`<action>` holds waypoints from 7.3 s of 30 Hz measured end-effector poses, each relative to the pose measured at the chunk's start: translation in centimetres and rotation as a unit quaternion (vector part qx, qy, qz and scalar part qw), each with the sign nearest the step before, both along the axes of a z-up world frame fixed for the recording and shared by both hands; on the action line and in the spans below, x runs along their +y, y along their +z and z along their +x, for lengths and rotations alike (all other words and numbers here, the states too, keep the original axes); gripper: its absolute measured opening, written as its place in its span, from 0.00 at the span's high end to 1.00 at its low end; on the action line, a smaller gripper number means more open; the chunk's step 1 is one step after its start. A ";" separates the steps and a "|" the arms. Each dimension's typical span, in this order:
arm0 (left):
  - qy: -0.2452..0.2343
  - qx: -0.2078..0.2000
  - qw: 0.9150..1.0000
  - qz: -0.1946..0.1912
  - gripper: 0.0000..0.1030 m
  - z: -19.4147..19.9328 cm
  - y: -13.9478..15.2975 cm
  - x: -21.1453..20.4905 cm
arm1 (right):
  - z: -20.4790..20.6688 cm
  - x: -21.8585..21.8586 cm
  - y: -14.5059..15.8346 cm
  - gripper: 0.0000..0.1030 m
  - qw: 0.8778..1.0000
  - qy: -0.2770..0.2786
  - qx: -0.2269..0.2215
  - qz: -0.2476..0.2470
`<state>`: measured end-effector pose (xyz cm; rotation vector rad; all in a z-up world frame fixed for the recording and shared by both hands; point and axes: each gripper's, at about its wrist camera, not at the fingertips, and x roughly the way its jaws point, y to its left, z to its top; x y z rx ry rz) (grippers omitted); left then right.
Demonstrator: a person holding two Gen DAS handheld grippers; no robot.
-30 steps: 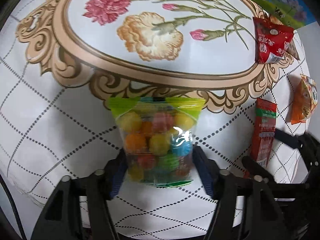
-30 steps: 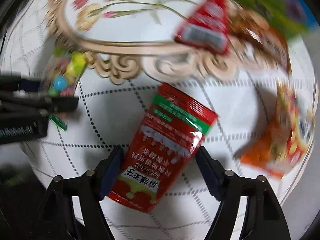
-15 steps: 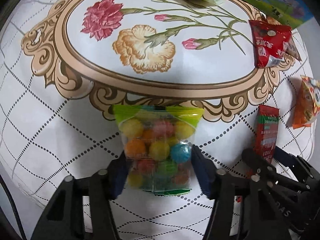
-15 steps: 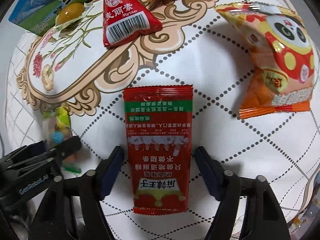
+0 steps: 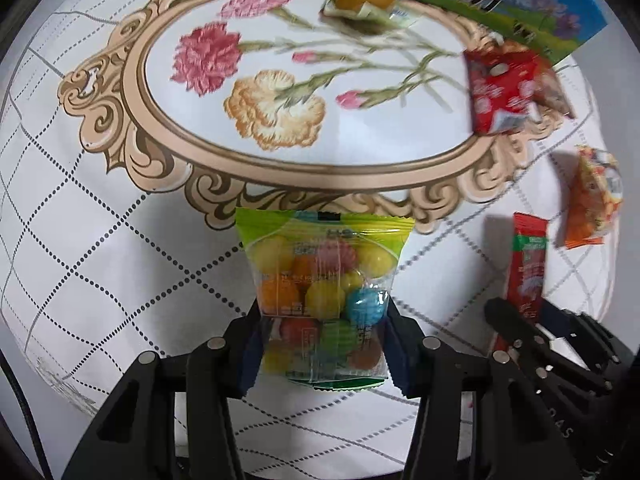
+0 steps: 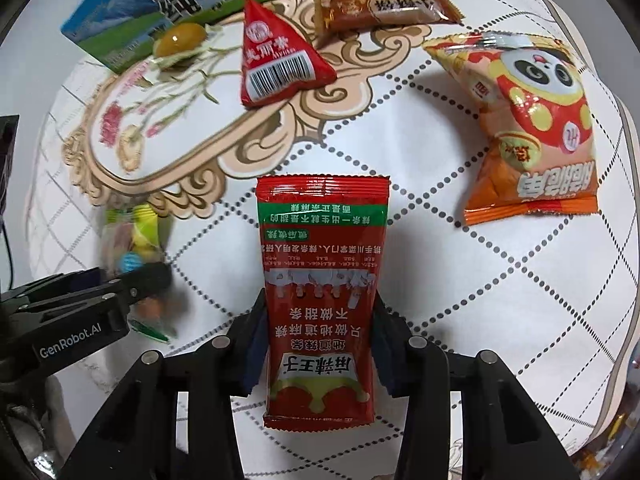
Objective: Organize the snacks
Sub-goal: 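Carry both packets into the box and open both tools, then grasp the red candy packet with left tool while right tool grasps panda chip bag, then carry both packets into the box and open both tools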
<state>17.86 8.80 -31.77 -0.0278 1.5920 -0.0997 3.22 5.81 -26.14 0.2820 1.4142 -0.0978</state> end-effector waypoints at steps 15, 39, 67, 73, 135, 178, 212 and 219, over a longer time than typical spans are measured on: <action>0.001 -0.118 0.987 -0.113 0.53 8.8 16.2 -1.2 | 7.0 -5.5 18.3 0.55 0.982 0.007 -0.171 0.084; 0.001 -0.049 0.996 0.069 0.53 32.7 9.4 1.2 | 32.0 -8.2 11.7 0.55 0.995 0.032 -0.095 0.017; 0.015 -0.061 0.997 0.034 0.12 32.3 8.1 1.3 | 32.6 -11.2 7.8 0.06 0.999 0.023 -0.005 -0.035; 0.013 -0.081 0.996 0.032 0.12 30.9 10.0 0.8 | 31.4 -12.1 9.5 0.06 0.999 0.015 -0.020 -0.042; -0.020 -0.158 0.987 0.005 0.00 4.2 13.3 -2.3 | 4.0 -15.0 13.3 0.02 0.988 -0.090 -0.104 -0.073; 0.009 -0.069 0.993 -0.097 0.64 5.1 9.5 -4.5 | 5.8 -14.0 10.3 0.49 0.989 -0.035 -0.132 0.058; 0.006 -0.036 0.998 -0.052 0.25 27.1 9.6 -4.4 | 27.2 -15.0 13.5 0.05 0.997 0.024 -0.062 -0.039; 0.001 -0.046 0.999 -0.028 0.07 27.0 9.2 -4.2 | 27.6 -15.0 12.9 0.05 0.997 0.021 -0.057 -0.049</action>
